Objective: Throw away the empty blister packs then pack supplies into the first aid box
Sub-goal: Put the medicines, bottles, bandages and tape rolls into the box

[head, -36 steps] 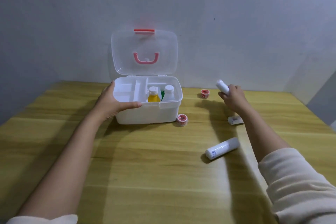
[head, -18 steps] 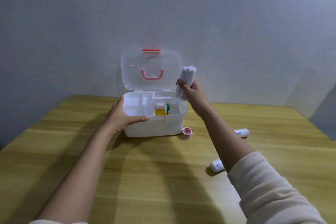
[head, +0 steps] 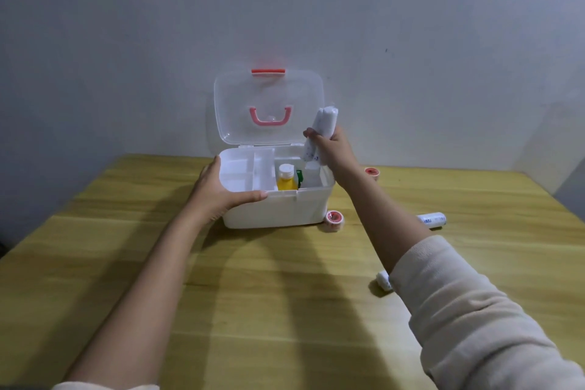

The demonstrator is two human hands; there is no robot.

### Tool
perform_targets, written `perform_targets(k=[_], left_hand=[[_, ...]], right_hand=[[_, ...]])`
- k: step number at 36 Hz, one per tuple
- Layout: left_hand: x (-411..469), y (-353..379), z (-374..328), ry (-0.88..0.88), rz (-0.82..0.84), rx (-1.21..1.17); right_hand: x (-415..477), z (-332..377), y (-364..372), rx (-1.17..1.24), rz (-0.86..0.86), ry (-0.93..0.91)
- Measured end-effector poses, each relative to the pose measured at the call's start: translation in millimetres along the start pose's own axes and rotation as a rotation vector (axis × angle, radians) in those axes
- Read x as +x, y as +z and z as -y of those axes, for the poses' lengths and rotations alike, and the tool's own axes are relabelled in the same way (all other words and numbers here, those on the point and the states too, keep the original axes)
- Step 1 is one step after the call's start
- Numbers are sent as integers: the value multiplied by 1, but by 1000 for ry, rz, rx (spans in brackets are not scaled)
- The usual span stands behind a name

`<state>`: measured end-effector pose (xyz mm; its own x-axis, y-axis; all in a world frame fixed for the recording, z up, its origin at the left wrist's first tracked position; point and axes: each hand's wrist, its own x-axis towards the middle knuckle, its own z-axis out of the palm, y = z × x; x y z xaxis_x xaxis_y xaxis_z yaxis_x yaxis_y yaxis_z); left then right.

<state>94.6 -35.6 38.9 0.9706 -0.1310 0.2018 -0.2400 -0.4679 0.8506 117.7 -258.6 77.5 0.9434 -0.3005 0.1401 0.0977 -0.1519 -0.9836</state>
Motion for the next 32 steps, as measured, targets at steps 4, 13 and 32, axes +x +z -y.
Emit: perform_targets(k=[4, 13, 32], left_hand=[[-1, 0, -1, -4, -15, -2], [0, -1, 1, -53, -2, 10], [0, 0, 2, -56, -7, 14]], right_hand=[[1, -6, -4, 6, -29, 27], [-3, -16, -9, -70, 11, -30], [-15, -17, -42, -263, 263, -150]])
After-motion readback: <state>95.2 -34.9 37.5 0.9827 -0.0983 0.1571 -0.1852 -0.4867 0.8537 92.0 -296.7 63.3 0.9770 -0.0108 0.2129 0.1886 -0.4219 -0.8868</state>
